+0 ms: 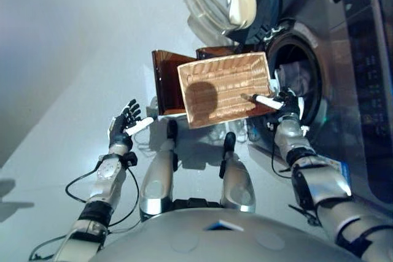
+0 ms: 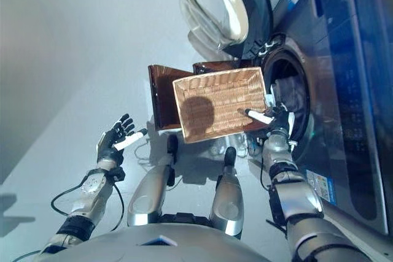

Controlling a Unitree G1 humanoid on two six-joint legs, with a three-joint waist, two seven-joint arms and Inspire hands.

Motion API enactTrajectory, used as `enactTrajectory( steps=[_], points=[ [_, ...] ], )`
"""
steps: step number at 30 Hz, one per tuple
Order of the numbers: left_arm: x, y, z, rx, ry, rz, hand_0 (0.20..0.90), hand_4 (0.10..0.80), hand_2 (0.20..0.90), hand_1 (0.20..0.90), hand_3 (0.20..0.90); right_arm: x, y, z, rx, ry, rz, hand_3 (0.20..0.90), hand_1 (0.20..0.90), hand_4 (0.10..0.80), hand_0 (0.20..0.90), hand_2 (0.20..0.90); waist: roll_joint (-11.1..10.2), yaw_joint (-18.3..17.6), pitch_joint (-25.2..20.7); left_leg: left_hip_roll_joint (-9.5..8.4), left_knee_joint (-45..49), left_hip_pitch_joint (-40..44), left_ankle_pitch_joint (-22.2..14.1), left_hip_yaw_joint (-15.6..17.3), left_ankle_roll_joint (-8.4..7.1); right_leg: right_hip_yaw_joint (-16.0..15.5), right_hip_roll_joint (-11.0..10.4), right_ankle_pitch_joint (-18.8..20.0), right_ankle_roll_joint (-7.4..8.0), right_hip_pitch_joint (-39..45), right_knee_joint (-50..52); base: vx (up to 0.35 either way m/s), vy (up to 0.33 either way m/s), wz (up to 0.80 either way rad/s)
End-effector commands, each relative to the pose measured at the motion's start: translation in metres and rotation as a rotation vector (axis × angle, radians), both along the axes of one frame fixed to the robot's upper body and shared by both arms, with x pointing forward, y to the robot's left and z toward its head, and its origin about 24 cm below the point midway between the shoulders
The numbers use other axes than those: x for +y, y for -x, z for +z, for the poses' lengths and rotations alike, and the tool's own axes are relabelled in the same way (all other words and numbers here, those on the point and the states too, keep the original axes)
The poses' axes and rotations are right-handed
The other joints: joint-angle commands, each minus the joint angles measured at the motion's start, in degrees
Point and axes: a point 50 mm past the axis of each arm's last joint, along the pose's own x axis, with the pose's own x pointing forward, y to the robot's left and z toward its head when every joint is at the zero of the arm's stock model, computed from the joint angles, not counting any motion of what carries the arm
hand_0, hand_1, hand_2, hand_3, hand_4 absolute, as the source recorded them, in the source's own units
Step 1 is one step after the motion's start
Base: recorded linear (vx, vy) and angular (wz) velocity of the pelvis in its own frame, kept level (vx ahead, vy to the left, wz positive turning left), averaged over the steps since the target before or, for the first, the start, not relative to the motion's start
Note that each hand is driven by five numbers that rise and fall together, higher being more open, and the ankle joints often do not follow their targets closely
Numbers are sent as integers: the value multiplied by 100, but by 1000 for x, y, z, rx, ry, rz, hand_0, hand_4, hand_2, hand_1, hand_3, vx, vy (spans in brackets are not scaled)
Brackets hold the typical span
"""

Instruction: Pick up the clothes and place them into the washing machine

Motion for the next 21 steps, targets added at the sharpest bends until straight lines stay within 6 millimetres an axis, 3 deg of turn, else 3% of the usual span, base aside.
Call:
enactTrajectory(
  steps=[1,3,5,6,9,15,21],
  points=[
    [-1,-13,34,-187,-18,-58,900,800,900,900,900,-22,-19,38,-29,303,61,900,900,800,900,900,-3,130,-203,-354,914,-405,-784,-1,186,-8,39,-145,-209,-606,880,-37,60,-4],
    [1,-21,42,-227,-34,-58,900,800,900,900,900,-22,-32,55,-48,370,75,900,900,800,900,900,74,58,1,-357,1091,-495,-832,29,219,143,55,-50,-167,-963,1345,-113,54,-3],
    [0,-24,48,-257,-28,-62,900,800,900,900,900,-30,-38,68,-43,412,48,900,900,800,900,900,129,85,61,-346,1192,-639,-875,80,191,213,-42,173,-168,-1128,1015,-49,-54,-11],
    [-2,-27,48,-255,-23,-53,900,800,900,900,900,-31,-36,65,-27,429,38,900,900,800,900,900,83,121,65,-371,1425,-751,-948,79,170,150,-109,193,-187,-990,785,-2,-89,-15],
    [0,-26,45,-249,-5,14,900,800,900,900,900,-15,-45,69,-45,492,71,900,900,800,900,900,42,114,110,-281,1427,-794,-933,138,170,155,4,204,-251,-1130,757,16,-50,-16],
    [-1,-26,37,-222,-1,80,900,800,900,900,900,-3,-39,59,-62,568,93,900,900,800,900,900,71,-75,-12,-297,1271,-816,-864,31,88,57,38,105,-280,-1130,736,30,-43,-4],
    [-5,-28,41,-241,-6,60,900,800,900,900,900,-23,-34,64,-2,677,40,900,900,800,900,900,180,-62,-125,-358,1116,-926,-810,54,59,24,-43,204,-226,-1227,603,-14,11,6]
  ],
)
